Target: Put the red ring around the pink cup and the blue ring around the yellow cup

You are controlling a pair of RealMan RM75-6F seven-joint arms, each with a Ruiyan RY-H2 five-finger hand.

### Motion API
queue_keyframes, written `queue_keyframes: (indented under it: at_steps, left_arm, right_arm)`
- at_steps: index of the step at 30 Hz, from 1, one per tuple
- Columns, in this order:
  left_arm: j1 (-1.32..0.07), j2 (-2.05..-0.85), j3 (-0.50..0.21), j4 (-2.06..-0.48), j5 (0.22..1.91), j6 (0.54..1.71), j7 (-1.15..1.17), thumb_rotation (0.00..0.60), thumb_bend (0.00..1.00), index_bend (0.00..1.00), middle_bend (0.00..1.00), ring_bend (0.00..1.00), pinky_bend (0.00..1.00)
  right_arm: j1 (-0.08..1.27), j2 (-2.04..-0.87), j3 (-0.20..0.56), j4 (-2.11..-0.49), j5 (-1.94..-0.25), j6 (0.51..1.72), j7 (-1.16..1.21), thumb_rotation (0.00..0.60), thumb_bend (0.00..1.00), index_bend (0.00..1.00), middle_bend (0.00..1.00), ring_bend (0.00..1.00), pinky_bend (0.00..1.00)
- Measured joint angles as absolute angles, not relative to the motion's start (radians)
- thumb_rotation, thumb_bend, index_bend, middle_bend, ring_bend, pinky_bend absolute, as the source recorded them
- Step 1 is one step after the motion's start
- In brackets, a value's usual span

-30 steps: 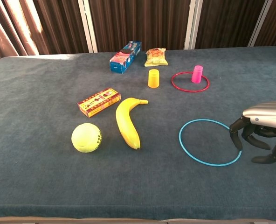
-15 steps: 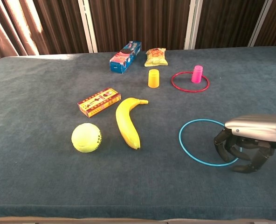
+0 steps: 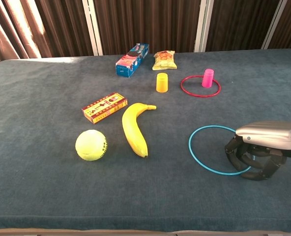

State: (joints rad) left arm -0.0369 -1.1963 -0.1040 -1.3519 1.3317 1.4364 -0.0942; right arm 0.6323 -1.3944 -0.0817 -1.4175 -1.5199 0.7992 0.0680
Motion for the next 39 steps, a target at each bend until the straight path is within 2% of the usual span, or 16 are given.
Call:
queue_keyframes:
  at_steps: [7, 22, 31, 39]
  left_arm:
    - [-0.036, -1.196, -0.104, -1.350, 1.331, 1.435, -0.097, 0.600, 0.43, 0.16, 0.00, 0.00, 0.15]
    - [-0.035, -1.198, -0.104, -1.348, 1.329, 1.431, -0.095, 0.600, 0.43, 0.16, 0.00, 0.00, 0.15]
    - [-0.038, -1.199, -0.104, -1.350, 1.328, 1.427, -0.085, 0.600, 0.43, 0.16, 0.00, 0.00, 0.15]
    - [-0.041, -1.202, -0.105, -1.351, 1.323, 1.421, -0.072, 0.600, 0.43, 0.16, 0.00, 0.00, 0.15]
  right_arm:
    - [0.634, -1.399, -0.085, -1.409, -1.517, 0.792, 0.062, 0.600, 0.53, 0.74, 0.88, 1.00, 0.98]
    - [0.628, -1.407, -0.062, -1.396, -1.518, 0.834, 0.089, 0.600, 0.59, 0.90, 0.89, 1.00, 0.98]
    - [0.651, -1.445, 0.007, -1.319, -1.496, 0.860, 0.095, 0.600, 0.61, 0.93, 0.89, 1.00, 0.98]
    - [0.741, -1.551, 0.107, -1.160, -1.456, 0.836, 0.105, 0.600, 0.61, 0.93, 0.89, 1.00, 0.98]
